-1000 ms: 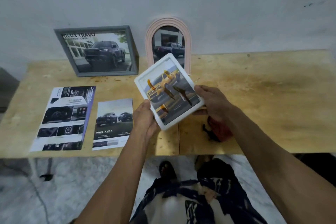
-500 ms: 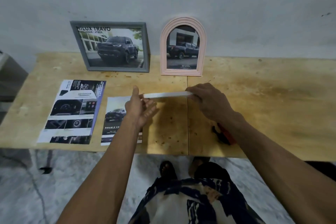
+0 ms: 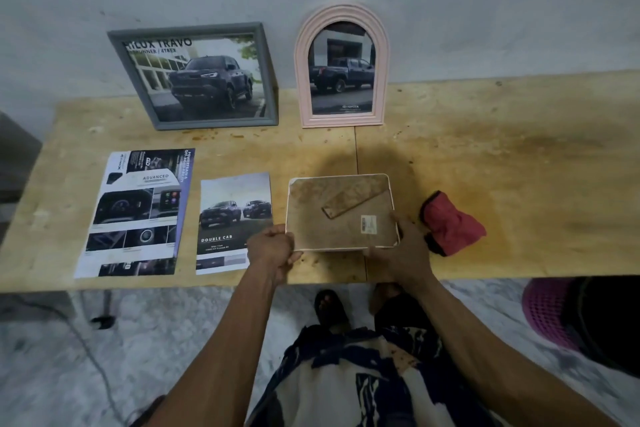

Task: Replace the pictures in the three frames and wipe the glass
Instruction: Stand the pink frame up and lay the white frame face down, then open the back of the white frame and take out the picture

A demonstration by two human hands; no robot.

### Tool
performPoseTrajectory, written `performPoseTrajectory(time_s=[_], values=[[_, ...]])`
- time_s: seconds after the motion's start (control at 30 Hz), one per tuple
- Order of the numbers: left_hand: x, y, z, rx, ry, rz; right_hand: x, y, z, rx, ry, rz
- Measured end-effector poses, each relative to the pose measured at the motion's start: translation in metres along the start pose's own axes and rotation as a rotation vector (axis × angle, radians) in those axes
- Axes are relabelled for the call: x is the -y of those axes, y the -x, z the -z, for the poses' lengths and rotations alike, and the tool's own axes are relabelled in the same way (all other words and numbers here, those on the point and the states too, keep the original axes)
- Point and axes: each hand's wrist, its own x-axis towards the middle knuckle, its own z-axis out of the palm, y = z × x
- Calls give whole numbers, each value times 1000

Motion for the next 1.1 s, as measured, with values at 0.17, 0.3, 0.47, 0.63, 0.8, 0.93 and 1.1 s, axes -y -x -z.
performPoseTrajectory(time_s=[0.17, 0.3, 0.47, 0.63, 0.8, 0.93, 1.1], values=[[15, 9, -7, -130, -131, -51, -5, 0, -5, -15, 55, -2], [11, 10, -13, -196, -257, -125, -5, -2, -4, -7, 77, 19], [9, 9, -16, -220, -448, -186, -2, 0, -4, -12, 176, 11], [10, 2, -17, -219, -542, -225, -5, -1, -7, 47, 347, 6], [4, 2, -23, -167, -648, -326, -1, -4, -9, 23, 476, 104], [-20, -4, -35, -105, -864, -533, 1, -15, -11, 135, 653, 157], [-51, -18, -46, 17, -1086, -502, -5, -26, -17, 213, 701, 166]])
